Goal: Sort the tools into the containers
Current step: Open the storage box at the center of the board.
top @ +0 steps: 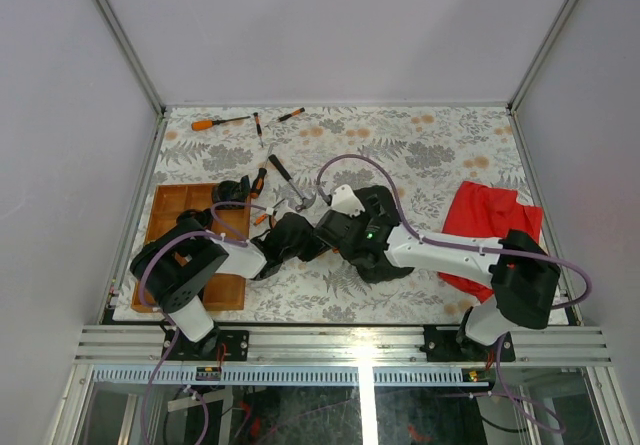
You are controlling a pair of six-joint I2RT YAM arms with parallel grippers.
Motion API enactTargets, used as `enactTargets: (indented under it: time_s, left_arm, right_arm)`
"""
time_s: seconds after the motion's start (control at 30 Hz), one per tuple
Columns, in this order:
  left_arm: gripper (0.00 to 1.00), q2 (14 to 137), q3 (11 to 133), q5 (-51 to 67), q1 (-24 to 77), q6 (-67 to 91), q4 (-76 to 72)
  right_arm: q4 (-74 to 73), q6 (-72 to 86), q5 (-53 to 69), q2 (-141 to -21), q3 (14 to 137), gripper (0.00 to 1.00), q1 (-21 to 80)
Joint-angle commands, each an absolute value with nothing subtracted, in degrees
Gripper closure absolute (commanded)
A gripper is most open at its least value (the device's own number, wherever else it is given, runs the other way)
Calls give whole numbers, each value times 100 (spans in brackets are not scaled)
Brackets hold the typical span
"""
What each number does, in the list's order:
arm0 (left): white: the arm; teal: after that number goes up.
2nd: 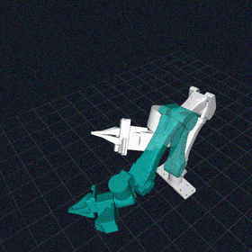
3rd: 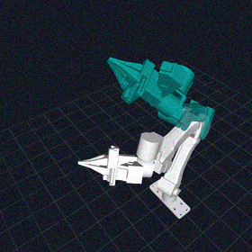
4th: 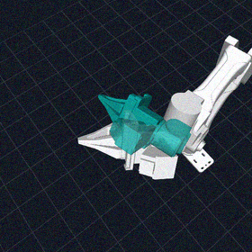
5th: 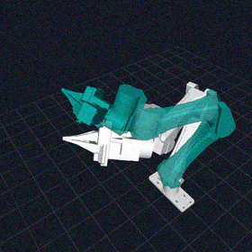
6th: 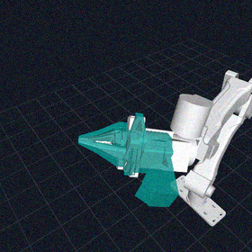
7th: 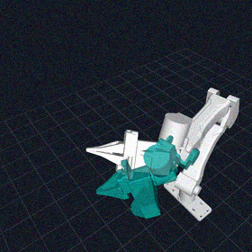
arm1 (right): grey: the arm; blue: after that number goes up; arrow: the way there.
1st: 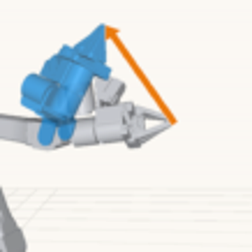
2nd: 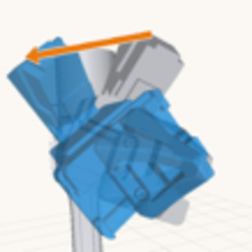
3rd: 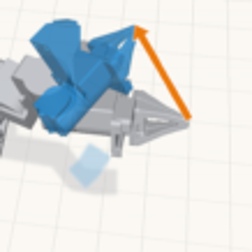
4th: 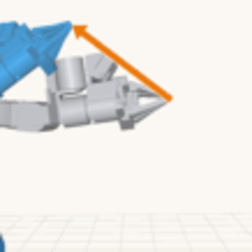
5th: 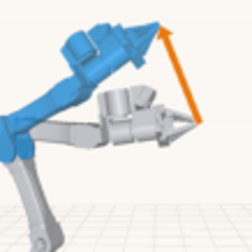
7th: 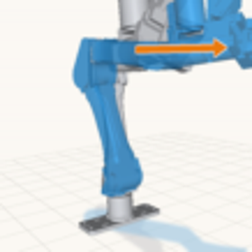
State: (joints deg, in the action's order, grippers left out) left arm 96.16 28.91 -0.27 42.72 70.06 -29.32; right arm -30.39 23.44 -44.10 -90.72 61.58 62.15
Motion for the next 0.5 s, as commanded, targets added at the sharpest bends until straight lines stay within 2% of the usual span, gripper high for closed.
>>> enactTargets:
  time_s: [0.0, 0.2, 0.47]
  left_arm:
    - [100, 10102, 2498, -285, 4336, 6657, -1248]
    - [100, 10093, 2487, -297, 4334, 6680, -1276]
    - [100, 10115, 2507, -253, 4335, 6693, -1389]
  right_arm:
    - [-3238, 2258, -4599, -8563, 6055, 0, 5963]
    - [-2846, 1901, -3983, -7973, 5789, 1, 5784]
    - [-2372, 1599, -3597, -8178, 5625, 1, 6071]
